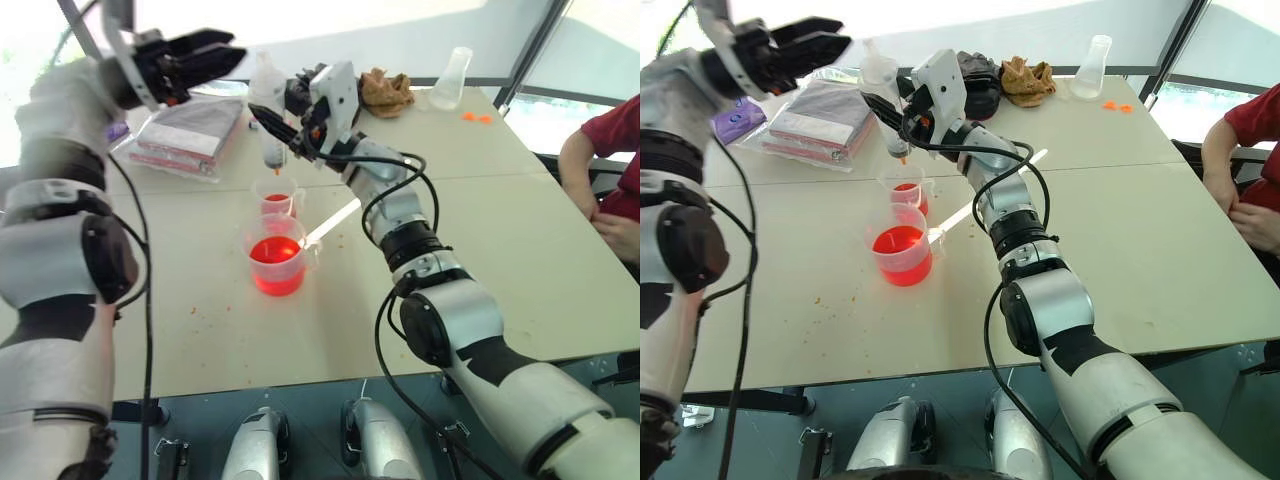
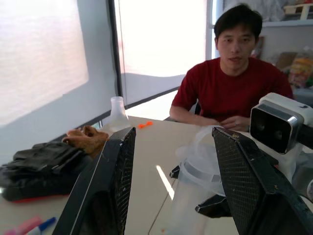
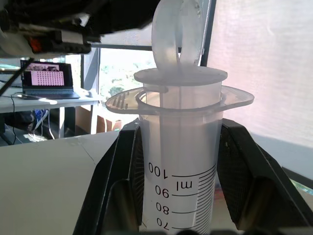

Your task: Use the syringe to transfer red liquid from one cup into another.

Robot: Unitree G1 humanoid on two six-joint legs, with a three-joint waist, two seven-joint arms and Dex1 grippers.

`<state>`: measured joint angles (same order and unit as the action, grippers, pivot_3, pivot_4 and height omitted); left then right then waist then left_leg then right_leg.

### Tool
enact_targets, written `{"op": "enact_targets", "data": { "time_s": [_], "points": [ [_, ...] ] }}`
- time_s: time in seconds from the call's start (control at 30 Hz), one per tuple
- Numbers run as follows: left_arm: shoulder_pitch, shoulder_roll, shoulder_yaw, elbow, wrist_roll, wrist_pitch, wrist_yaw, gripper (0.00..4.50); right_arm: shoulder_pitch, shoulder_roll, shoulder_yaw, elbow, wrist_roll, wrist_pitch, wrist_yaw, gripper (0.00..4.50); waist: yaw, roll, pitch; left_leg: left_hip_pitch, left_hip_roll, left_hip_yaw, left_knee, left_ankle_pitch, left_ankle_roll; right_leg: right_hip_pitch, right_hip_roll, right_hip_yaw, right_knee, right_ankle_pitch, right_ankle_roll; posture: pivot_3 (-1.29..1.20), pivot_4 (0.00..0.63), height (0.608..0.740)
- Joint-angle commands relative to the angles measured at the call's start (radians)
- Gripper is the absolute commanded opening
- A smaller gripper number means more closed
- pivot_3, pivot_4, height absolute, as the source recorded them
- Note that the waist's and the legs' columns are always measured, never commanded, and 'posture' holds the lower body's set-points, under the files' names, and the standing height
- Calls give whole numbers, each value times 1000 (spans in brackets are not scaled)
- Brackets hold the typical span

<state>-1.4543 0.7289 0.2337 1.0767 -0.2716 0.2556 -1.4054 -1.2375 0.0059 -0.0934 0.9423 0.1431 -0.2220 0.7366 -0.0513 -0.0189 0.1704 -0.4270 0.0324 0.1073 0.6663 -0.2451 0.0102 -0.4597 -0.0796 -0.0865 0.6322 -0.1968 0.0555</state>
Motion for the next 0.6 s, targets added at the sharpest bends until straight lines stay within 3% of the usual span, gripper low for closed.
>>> {"op": "enact_targets", "data": {
  "time_s": [0.03,0.13,0.23,0.33,0.43,0.6],
  "points": [
    [60,64,57,-88,-51,61,37,2585,-13,-12,0,-52,20,5,-4,1508,2,0,0,0,0,0,0,0,0,0,0,0,0,0,0,0,150,740],
    [209,99,80,-276,-89,134,66,2585,-32,-30,-22,-84,51,50,-7,1508,3,0,0,0,0,0,0,0,0,0,0,1,0,0,0,0,150,740],
    [483,109,116,-630,-151,260,136,2585,-85,-98,-71,-191,141,236,0,1508,7,1,0,0,0,-1,0,1,-1,0,-1,1,1,0,0,0,150,740],
    [746,97,192,-972,-252,420,236,2585,-118,-242,-90,-331,218,557,32,1508,15,1,1,-2,-1,-2,1,0,-1,0,-2,2,0,0,0,0,150,740],
    [940,81,257,-1194,-324,509,323,2585,-128,-381,-60,-425,259,835,80,1508,25,1,0,-4,-1,-4,1,-1,0,0,-3,2,-2,0,-1,0,150,740],
    [1226,15,371,-1478,-445,605,453,2585,-145,-659,150,-431,253,1428,215,1508,30,1,0,1,-1,-3,0,-5,7,2,-6,3,-3,-3,-6,0,150,740]
  ]
}}
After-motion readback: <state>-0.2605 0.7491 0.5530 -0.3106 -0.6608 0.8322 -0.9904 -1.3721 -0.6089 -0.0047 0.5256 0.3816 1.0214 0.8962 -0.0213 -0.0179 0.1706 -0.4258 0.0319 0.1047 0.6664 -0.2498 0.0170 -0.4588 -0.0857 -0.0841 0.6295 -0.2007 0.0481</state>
